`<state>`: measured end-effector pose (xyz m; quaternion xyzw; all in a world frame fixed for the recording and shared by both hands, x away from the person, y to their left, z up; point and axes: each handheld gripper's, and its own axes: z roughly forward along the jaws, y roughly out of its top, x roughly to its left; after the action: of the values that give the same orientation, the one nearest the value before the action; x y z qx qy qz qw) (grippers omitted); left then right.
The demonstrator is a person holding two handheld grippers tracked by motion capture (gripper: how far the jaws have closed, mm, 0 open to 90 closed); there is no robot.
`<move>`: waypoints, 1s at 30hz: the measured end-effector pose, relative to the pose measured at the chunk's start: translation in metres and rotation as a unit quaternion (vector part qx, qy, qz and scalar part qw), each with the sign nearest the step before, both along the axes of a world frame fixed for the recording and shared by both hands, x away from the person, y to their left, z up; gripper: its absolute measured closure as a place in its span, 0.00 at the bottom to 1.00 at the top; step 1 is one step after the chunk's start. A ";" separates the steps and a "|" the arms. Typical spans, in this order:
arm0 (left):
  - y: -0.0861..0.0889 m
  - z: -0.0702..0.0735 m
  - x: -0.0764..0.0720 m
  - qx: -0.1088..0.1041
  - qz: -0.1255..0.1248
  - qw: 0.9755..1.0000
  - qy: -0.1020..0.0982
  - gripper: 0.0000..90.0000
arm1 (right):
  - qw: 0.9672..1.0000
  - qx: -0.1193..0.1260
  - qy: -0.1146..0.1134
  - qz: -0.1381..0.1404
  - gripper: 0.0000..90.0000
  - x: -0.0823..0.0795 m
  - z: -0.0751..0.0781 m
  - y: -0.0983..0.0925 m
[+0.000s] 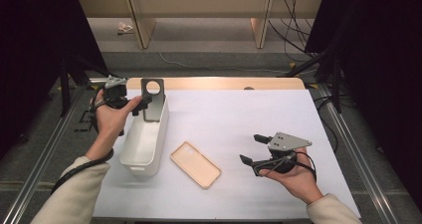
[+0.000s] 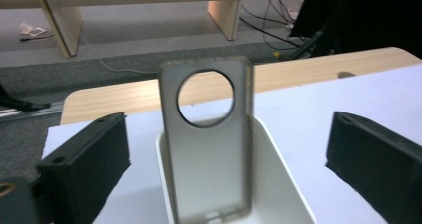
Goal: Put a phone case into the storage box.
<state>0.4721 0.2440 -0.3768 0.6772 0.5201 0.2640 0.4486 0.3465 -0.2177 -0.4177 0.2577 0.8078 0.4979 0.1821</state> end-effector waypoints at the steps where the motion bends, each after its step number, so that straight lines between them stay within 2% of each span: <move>1: 0.001 -0.001 -0.003 0.003 -0.003 1.000 0.000 0.00 | 1.000 0.000 0.000 0.000 0.21 0.000 0.000 0.000; 5: 0.006 -0.008 -0.018 -0.001 0.003 1.000 0.003 0.00 | 1.000 -0.002 0.002 0.000 0.21 0.000 -0.001 0.001; 7: 0.007 -0.012 -0.025 -0.005 -0.002 1.000 0.001 0.00 | 1.000 -0.002 0.002 -0.001 0.21 0.000 -0.001 0.001; 13: 0.003 -0.018 -0.049 -0.025 -0.031 0.999 -0.027 0.00 | 1.000 -0.003 0.005 -0.003 0.20 0.002 -0.002 0.000; 16: 0.000 -0.020 -0.059 -0.032 -0.040 0.998 -0.033 0.00 | 1.000 -0.004 0.005 -0.004 0.20 0.002 -0.003 0.000; 20: -0.005 -0.022 -0.066 -0.023 -0.050 0.998 -0.033 0.00 | 1.000 -0.004 0.004 -0.005 0.20 0.002 -0.003 0.000; 30: -0.011 -0.023 -0.091 -0.024 -0.078 0.996 -0.040 0.00 | 1.000 -0.001 0.004 -0.006 0.20 0.003 -0.003 -0.002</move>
<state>0.3814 0.2327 -0.3994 0.6936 0.4538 0.2422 0.5043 0.3500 -0.2194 -0.4209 0.2646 0.8076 0.4945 0.1825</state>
